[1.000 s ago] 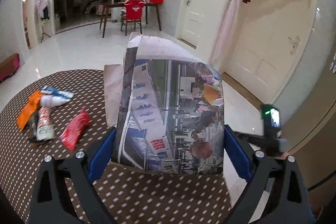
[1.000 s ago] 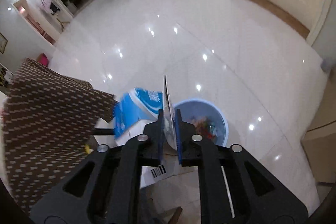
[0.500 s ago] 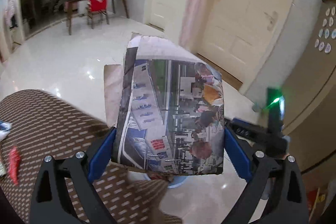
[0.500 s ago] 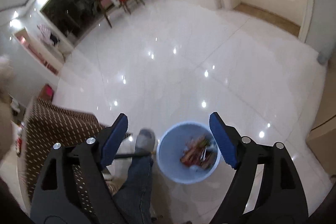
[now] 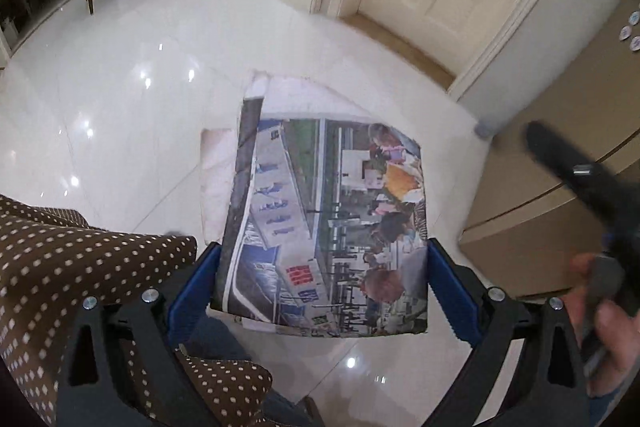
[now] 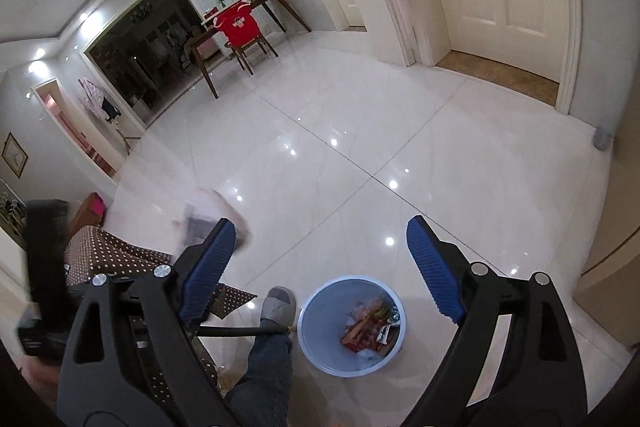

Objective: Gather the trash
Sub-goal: 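Carry the newspaper and blue box to the blue bucket and release both, then return both open tools over the table toward the remaining wrappers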

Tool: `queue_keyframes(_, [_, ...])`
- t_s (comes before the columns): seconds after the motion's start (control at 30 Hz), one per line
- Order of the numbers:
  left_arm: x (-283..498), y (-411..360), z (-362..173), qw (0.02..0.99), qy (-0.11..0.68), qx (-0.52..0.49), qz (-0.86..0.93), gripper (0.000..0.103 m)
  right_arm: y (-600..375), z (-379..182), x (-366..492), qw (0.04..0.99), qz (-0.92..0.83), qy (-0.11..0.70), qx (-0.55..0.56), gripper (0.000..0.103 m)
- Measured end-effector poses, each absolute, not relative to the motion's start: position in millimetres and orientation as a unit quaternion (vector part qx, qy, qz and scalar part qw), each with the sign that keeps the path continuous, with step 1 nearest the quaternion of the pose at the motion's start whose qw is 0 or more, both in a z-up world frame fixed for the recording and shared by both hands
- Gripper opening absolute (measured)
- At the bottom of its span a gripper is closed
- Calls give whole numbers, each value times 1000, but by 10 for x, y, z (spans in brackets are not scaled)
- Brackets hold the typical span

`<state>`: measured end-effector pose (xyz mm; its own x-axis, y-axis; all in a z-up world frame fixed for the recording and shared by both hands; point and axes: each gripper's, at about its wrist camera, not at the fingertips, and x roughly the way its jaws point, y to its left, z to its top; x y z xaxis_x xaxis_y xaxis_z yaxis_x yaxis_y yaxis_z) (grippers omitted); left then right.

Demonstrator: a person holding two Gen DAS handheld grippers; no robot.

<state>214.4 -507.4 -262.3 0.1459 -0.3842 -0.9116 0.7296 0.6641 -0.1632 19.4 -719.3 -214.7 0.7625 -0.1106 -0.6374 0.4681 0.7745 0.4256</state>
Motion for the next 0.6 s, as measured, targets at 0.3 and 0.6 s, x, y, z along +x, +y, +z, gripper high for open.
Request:
queue_keyframes(0.3, [2216,-5230,-2716,743,548,182,-338,96,-7155,-2172,162,891,-163,306,292,89])
queue_keyframes(0.6, [2061,-5058,-2489,769,510,172,-345,96,-7052,-2069,172,894,-162,307,284,96])
